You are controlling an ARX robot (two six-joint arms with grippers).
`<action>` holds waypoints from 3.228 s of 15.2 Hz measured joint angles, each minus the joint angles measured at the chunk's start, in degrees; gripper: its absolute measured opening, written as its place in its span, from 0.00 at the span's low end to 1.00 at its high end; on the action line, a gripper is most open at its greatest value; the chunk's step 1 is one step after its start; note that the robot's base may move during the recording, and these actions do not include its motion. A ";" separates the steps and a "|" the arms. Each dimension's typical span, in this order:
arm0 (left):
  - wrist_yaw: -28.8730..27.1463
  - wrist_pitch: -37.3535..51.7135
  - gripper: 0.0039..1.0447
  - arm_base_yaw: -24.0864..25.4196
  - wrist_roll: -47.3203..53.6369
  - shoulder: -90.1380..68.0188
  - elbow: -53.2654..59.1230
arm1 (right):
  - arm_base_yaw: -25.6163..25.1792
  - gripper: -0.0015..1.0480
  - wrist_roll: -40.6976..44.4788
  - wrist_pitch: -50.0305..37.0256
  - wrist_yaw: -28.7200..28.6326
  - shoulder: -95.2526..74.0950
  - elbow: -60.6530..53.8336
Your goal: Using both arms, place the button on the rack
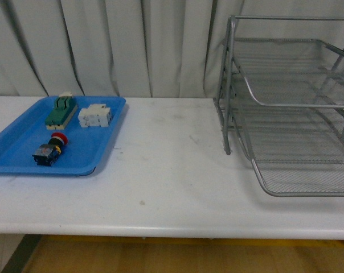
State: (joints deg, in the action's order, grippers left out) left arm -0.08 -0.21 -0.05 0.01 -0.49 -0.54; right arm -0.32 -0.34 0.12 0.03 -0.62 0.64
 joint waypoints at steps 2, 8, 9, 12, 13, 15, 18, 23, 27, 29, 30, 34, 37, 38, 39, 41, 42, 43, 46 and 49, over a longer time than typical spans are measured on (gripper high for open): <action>0.02 0.04 0.94 0.00 0.00 0.00 0.00 | 0.00 0.02 0.00 0.50 -0.02 0.33 0.00; 0.07 0.00 0.94 0.00 0.00 0.00 0.00 | 0.02 0.45 0.13 0.11 -0.02 0.39 0.00; 0.07 0.00 0.94 0.00 0.00 0.00 0.00 | 0.02 0.55 0.13 0.09 -0.02 0.39 0.00; -4.11 -5.09 0.94 -1.44 1.07 -1.27 -1.49 | 0.00 0.92 0.13 0.09 -0.02 0.39 0.00; -12.00 -8.52 0.94 -6.64 3.67 -10.60 -5.29 | 0.00 0.94 0.17 0.11 0.02 0.39 0.00; -12.50 -1.40 0.94 -8.48 4.83 -26.71 -11.21 | 0.02 0.94 0.20 0.07 -0.02 0.39 0.00; -2.43 12.72 0.94 -6.23 4.35 -68.00 -27.47 | 0.04 0.94 0.20 0.09 -0.02 0.39 0.00; -1.29 11.39 0.94 -1.01 6.08 -104.32 -51.78 | 0.04 0.94 0.20 0.09 -0.02 0.39 0.00; -0.90 6.64 0.94 1.09 6.34 -116.72 -64.32 | 0.04 0.94 0.20 0.09 -0.02 0.39 0.00; -1.16 5.77 0.94 2.23 6.21 -121.70 -69.81 | 0.04 0.94 0.20 0.09 -0.02 0.39 0.00; -0.94 5.11 0.94 2.78 6.10 -123.80 -72.11 | 0.04 0.94 0.20 0.09 -0.02 0.39 0.00; -0.87 2.67 0.94 4.09 5.86 -129.76 -79.28 | 0.04 0.94 0.20 0.09 -0.02 0.39 0.00; 0.20 -0.76 0.94 4.42 5.92 -133.90 -83.41 | 0.04 0.94 0.20 0.09 -0.02 0.39 0.00; 0.61 -1.57 0.94 4.42 5.77 -134.66 -83.97 | 0.04 0.94 0.20 0.09 -0.02 0.39 0.00; 1.66 -1.55 0.89 4.42 5.20 -134.92 -84.08 | 0.04 0.94 0.20 0.09 -0.02 0.39 0.00; 3.15 -1.46 0.61 4.26 3.78 -134.92 -84.15 | 0.04 0.94 0.20 0.09 -0.02 0.39 0.00; 3.54 -1.44 0.49 4.22 3.13 -134.90 -84.02 | 0.04 0.94 0.20 0.09 -0.02 0.39 0.00; 3.17 0.31 0.37 3.93 2.93 -134.33 -82.51 | 0.04 0.94 0.20 0.09 -0.02 0.39 0.00; -1.49 5.86 0.34 1.07 3.34 -124.15 -70.71 | 0.04 0.94 0.20 0.11 -0.02 0.39 0.00; -0.87 9.94 0.34 -0.74 2.89 -104.65 -57.40 | 0.04 0.94 0.20 0.07 -0.02 0.39 0.00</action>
State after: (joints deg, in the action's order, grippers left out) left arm -0.95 9.74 -0.80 2.90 -105.14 -57.93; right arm -0.27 -0.14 0.19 0.01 -0.23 0.64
